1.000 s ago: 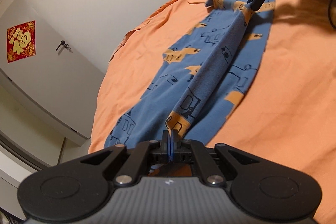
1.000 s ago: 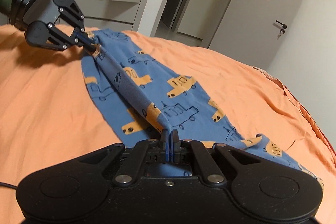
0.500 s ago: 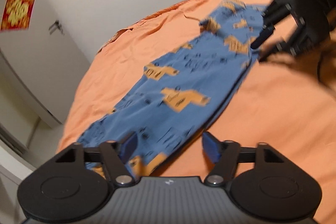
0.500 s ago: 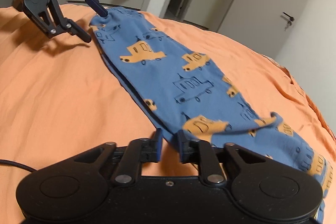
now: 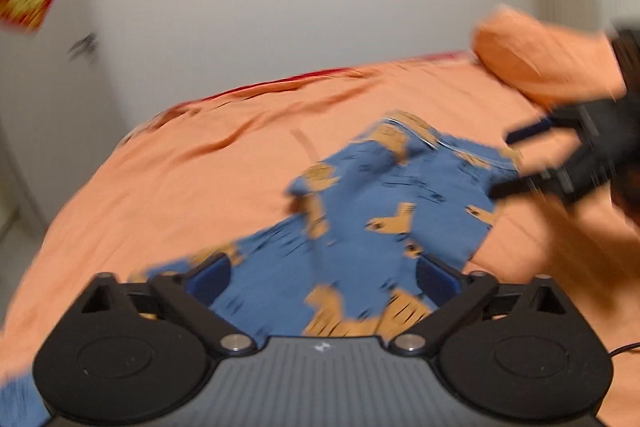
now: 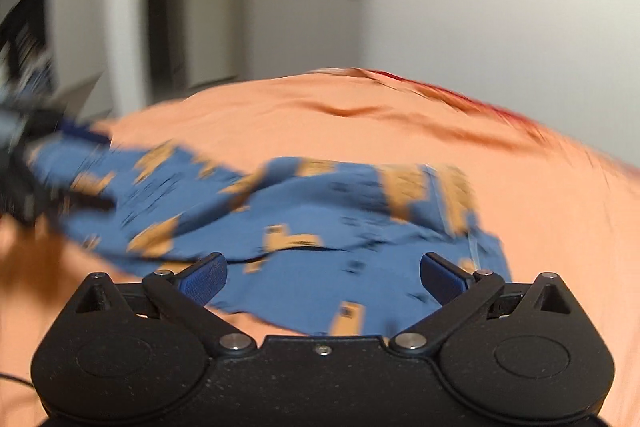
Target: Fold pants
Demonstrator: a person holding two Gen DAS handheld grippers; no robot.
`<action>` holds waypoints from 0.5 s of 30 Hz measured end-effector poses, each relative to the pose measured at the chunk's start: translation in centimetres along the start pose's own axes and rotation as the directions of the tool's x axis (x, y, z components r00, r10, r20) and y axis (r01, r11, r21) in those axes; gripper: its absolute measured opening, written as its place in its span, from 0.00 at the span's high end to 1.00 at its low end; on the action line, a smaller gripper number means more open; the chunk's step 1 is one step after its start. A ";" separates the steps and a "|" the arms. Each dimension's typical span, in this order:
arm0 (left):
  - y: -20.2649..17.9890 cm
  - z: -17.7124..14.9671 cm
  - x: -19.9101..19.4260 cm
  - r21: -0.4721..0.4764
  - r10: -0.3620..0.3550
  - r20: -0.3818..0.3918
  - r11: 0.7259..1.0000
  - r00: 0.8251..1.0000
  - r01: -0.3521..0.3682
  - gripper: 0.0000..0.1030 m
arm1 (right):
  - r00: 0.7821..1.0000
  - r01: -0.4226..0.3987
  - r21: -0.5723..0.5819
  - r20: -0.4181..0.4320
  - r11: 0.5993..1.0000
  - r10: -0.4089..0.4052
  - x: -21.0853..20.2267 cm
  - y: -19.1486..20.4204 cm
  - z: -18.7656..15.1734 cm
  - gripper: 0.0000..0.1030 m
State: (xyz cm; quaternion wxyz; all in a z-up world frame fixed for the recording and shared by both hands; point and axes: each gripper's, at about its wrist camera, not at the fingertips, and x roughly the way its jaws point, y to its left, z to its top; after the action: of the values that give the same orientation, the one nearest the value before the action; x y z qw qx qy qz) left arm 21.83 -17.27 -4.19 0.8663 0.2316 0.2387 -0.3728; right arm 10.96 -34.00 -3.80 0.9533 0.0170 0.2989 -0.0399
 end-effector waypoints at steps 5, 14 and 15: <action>-4.3 0.4 3.8 0.269 -0.004 -0.124 0.962 0.992 0.038 0.43 | 0.999 -0.038 0.227 0.001 0.973 0.039 2.0 -5.9 0.7 0.11; -3.0 -0.2 5.5 0.210 -0.015 -0.249 0.975 0.968 0.069 0.70 | 1.000 -0.012 0.422 -0.021 0.907 0.023 8.0 -12.5 1.1 0.43; -2.9 0.0 5.5 0.202 -0.022 -0.253 0.977 0.967 0.075 0.72 | 1.000 -0.011 0.435 -0.018 0.900 0.021 8.5 -13.0 1.1 0.43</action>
State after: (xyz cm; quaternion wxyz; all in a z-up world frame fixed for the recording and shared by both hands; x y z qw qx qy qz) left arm 22.96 -22.04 -8.05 0.7907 0.3606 0.3108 -0.3848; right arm 17.42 -47.52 -7.86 0.9224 0.2320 0.2930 -0.0973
